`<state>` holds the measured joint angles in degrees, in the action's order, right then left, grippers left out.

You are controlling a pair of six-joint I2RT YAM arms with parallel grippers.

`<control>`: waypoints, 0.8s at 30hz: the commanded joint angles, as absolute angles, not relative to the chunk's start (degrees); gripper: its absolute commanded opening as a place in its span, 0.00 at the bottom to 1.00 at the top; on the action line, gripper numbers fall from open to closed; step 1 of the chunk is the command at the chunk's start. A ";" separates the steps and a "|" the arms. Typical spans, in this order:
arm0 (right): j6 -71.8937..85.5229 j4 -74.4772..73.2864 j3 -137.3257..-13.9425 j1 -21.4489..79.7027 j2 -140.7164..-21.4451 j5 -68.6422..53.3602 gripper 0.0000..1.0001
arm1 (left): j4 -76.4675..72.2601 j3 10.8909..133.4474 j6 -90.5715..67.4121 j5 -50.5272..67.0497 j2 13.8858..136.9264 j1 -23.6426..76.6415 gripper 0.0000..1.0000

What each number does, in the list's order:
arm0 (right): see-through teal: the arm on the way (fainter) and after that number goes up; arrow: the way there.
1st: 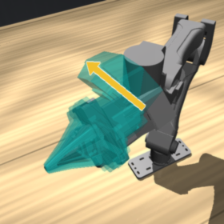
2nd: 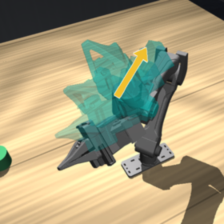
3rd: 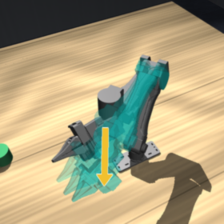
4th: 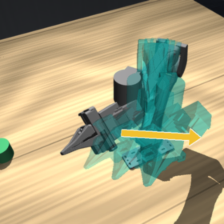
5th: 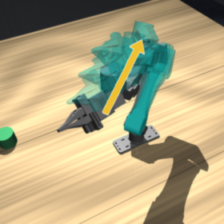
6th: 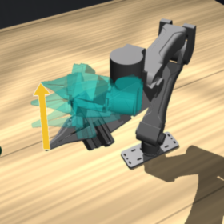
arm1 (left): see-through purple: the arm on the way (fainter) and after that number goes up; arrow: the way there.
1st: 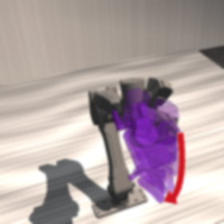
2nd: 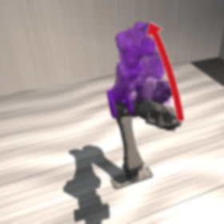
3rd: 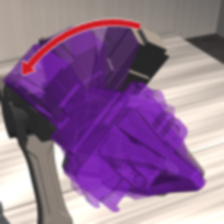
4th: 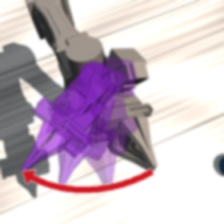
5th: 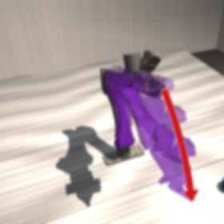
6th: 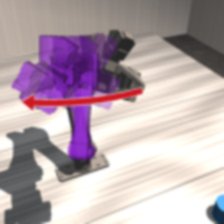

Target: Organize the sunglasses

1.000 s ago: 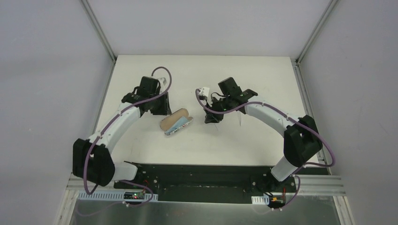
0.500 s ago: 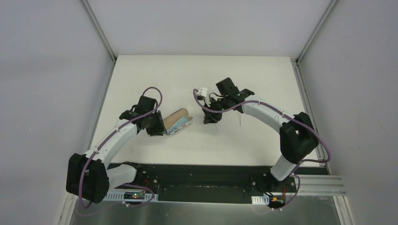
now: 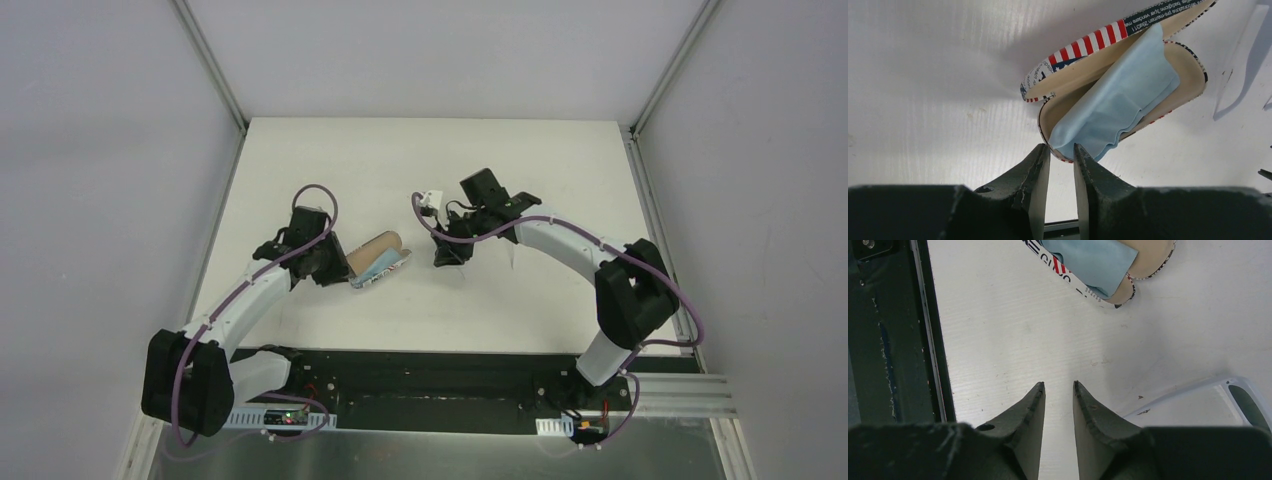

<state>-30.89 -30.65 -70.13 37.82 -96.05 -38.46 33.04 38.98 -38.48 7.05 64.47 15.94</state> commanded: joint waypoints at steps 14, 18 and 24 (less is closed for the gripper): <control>-30.50 -28.56 -68.64 38.17 -94.02 -40.58 0.29 | 29.50 37.29 -38.52 4.58 66.19 14.94 0.25; -30.50 -28.48 -68.46 38.14 -94.25 -40.67 0.30 | 27.96 36.66 -38.72 5.51 66.83 14.94 0.24; -30.41 -28.51 -68.48 38.10 -94.16 -40.53 0.30 | 25.96 35.95 -39.22 6.68 67.96 14.94 0.22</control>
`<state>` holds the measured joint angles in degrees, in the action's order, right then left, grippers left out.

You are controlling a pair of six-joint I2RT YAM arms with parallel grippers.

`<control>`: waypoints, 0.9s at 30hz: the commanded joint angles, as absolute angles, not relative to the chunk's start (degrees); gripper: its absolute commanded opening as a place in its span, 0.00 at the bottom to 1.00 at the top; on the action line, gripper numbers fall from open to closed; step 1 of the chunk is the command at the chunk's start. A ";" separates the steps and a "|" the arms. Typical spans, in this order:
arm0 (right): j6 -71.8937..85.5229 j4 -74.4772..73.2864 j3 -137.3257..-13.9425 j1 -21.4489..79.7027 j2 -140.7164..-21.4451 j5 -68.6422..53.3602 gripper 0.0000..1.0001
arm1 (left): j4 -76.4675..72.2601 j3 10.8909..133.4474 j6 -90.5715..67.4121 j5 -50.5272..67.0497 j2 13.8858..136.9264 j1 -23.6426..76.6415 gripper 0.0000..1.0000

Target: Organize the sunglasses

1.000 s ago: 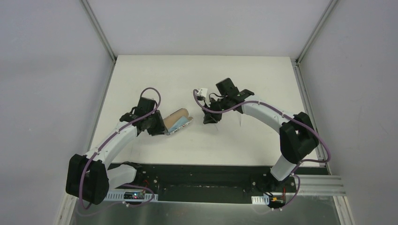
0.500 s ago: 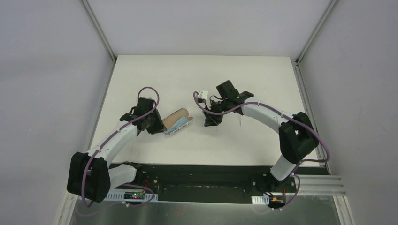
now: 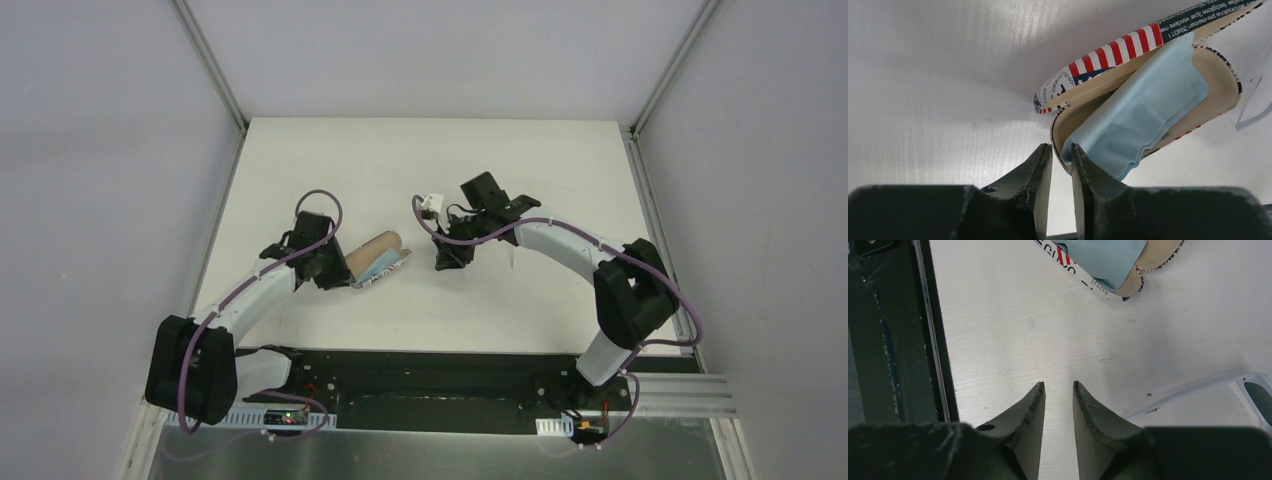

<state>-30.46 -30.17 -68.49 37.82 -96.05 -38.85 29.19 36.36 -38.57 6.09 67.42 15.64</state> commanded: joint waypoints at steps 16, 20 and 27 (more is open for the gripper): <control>-30.41 -28.50 -67.85 38.15 -93.96 -40.04 0.29 | 24.42 36.89 -38.94 7.97 68.91 14.94 0.05; -30.42 -28.49 -67.97 38.15 -94.06 -39.92 0.29 | 24.48 37.62 -38.39 8.74 68.97 14.94 0.00; -32.17 -28.92 -70.19 38.16 -94.04 -39.92 0.29 | 24.06 40.88 -33.66 8.59 66.06 14.94 0.00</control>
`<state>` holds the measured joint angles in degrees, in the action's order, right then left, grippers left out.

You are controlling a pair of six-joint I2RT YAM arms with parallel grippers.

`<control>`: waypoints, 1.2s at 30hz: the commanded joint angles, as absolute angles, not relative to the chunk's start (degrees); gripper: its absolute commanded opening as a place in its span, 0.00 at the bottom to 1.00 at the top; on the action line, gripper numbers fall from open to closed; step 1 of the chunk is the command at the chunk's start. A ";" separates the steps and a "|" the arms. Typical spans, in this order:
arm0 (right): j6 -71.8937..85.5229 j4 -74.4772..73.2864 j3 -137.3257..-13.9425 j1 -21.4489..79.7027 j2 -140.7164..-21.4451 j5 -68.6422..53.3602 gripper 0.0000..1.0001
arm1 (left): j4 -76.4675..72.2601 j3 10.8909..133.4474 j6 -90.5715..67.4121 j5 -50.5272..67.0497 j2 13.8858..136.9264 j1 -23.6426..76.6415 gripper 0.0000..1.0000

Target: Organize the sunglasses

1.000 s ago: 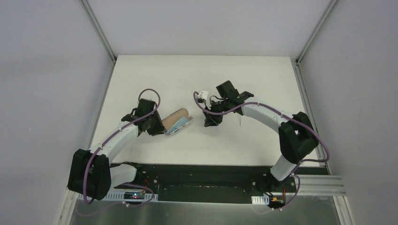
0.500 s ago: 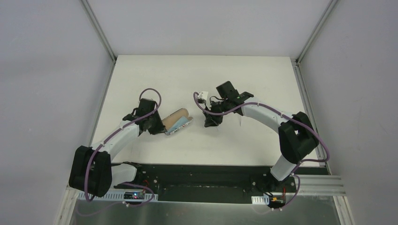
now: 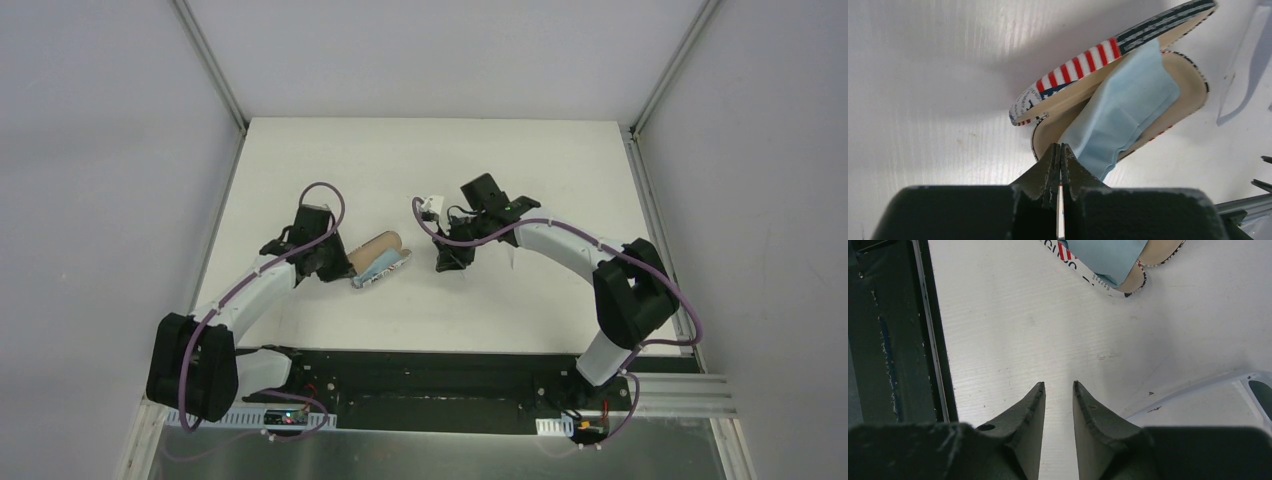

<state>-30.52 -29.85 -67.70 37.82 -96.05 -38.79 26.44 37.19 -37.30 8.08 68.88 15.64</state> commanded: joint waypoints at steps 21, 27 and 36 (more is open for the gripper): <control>-54.95 -51.24 -105.17 39.74 -119.89 -50.48 0.29 | 22.19 42.33 -20.59 9.50 60.74 14.94 0.00; -58.64 -51.99 -105.91 41.50 -123.32 -50.10 0.28 | 20.26 41.09 -18.76 10.16 60.69 14.94 0.00; -53.91 -37.40 -100.83 42.60 -122.86 -44.42 0.27 | 20.09 41.46 -19.07 9.85 60.78 14.94 0.00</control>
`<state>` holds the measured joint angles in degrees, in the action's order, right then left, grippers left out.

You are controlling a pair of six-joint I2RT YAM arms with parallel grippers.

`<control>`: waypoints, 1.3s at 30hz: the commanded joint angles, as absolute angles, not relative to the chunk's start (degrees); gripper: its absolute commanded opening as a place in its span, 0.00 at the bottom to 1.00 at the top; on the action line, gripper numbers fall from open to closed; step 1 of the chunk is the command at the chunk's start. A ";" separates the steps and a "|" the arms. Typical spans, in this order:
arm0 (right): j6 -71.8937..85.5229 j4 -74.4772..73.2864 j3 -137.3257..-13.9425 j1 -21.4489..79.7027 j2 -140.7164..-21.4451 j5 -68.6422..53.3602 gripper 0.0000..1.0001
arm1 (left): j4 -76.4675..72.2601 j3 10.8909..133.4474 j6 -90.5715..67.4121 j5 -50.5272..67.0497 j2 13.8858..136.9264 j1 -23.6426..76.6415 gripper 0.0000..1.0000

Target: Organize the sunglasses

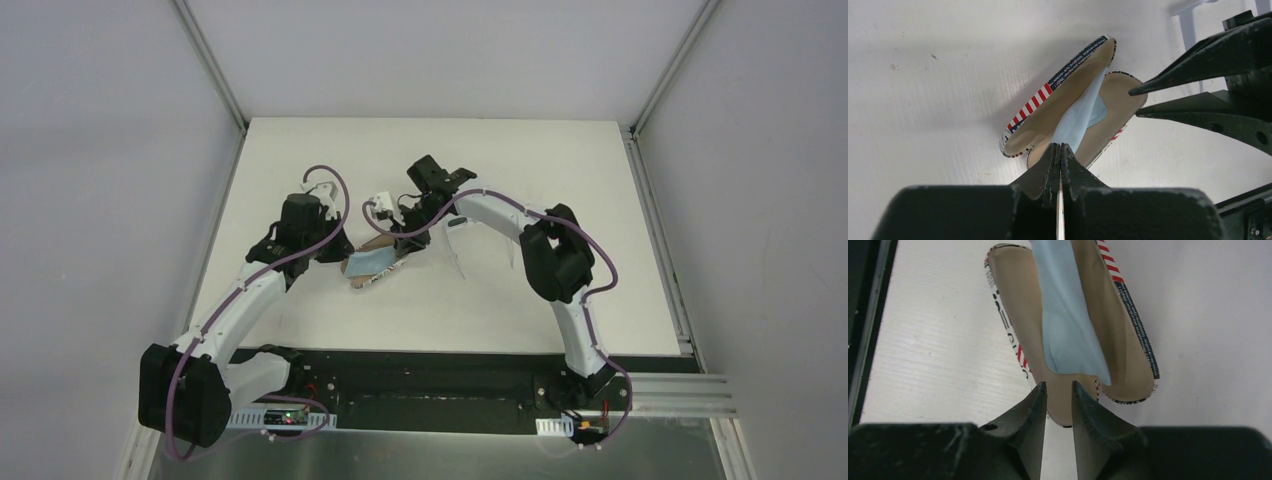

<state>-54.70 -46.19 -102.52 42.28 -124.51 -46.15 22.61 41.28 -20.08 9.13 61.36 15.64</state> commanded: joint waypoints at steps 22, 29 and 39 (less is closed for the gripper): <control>-53.88 -36.94 -105.81 43.59 -128.92 -40.13 0.32 | 19.77 40.87 -19.54 10.28 59.78 14.94 0.00; -53.62 -36.52 -106.13 43.59 -129.56 -38.76 0.31 | 19.23 40.78 -19.68 10.86 60.47 14.96 0.00; -53.44 -35.77 -106.11 43.64 -129.99 -38.25 0.26 | 18.95 40.87 -19.71 10.90 60.82 14.94 0.00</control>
<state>-53.47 -37.45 -103.61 43.29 -129.40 -37.80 21.32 41.25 -20.08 9.56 60.95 15.64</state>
